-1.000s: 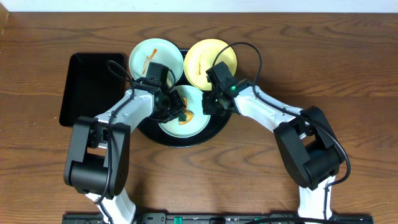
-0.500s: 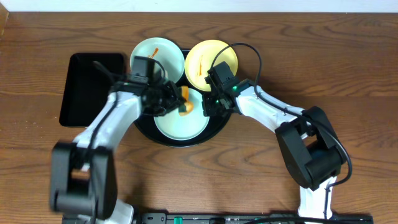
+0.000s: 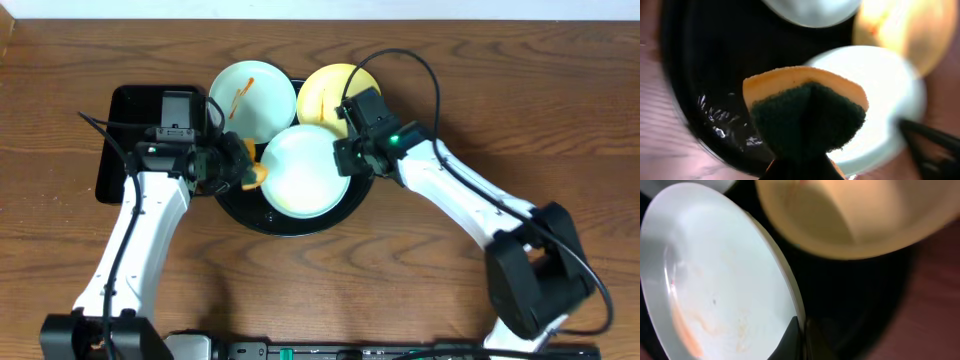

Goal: Clean dirty plates on tray and stack at the side
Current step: 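Lift the cleaned light-blue plate with the right gripper, move left gripper aside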

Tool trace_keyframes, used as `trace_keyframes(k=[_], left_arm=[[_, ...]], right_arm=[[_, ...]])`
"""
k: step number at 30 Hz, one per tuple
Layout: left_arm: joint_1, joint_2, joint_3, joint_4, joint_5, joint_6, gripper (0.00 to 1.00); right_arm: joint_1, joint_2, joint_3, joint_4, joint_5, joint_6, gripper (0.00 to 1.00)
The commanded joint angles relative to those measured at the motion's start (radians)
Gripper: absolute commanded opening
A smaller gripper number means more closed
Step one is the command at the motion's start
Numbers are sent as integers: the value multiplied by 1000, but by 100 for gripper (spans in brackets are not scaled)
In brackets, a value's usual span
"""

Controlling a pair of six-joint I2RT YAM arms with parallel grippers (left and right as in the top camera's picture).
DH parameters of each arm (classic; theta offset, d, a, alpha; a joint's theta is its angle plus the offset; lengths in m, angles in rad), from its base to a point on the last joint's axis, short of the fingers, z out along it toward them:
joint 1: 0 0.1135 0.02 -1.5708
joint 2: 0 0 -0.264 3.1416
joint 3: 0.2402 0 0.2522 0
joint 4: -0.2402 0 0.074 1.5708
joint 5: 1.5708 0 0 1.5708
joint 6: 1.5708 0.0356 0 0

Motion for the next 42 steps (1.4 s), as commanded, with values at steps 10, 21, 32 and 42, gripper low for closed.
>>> trace_keyframes(k=[10, 21, 32, 42], left_arm=[[68, 90, 13, -5, -68, 60, 7], [68, 171, 13, -6, -60, 59, 7], [68, 171, 13, -12, -60, 59, 7], [68, 171, 13, -13, -60, 59, 8]], right_arm=[[75, -139, 0, 27, 596, -209, 1], [287, -139, 0, 124, 1069, -340, 1], [361, -139, 0, 152, 1272, -396, 1], [377, -139, 0, 163, 1282, -402, 1]])
